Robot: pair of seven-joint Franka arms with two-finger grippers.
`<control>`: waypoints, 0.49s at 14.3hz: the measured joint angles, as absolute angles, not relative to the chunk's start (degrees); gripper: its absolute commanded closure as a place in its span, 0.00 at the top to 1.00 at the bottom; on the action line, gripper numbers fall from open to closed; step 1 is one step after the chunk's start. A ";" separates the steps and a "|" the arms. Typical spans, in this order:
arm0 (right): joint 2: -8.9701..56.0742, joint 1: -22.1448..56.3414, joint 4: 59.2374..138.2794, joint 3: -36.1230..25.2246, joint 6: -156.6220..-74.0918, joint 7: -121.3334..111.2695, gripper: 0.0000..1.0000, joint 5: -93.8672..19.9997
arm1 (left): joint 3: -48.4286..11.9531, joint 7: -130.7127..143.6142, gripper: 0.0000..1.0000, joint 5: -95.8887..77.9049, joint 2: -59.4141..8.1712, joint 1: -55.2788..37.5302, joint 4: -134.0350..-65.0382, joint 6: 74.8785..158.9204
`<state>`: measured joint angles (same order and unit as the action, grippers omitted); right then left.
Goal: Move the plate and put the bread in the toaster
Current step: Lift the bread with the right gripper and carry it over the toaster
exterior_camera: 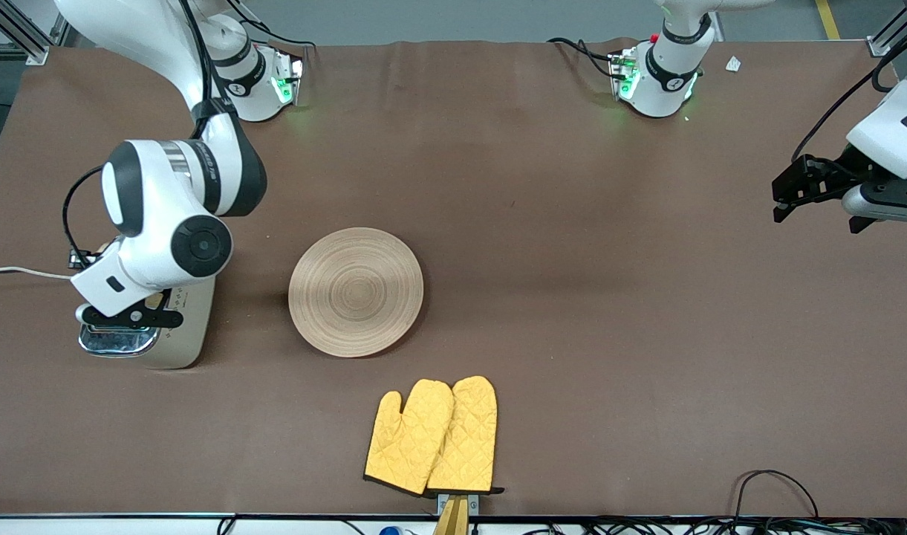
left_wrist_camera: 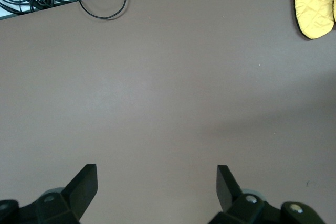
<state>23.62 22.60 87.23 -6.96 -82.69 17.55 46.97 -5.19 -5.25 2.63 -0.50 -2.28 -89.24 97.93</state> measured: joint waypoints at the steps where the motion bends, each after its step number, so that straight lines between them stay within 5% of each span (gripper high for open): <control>1: 23.96 22.56 87.81 -6.97 -82.81 17.55 0.00 49.55 | -5.11 -5.23 1.00 2.63 -0.50 -2.37 -89.23 97.92; 7: 25.44 19.55 88.99 -7.29 -85.62 17.54 0.00 53.29 | -5.10 -4.61 1.00 2.63 -0.50 -2.39 -89.23 97.79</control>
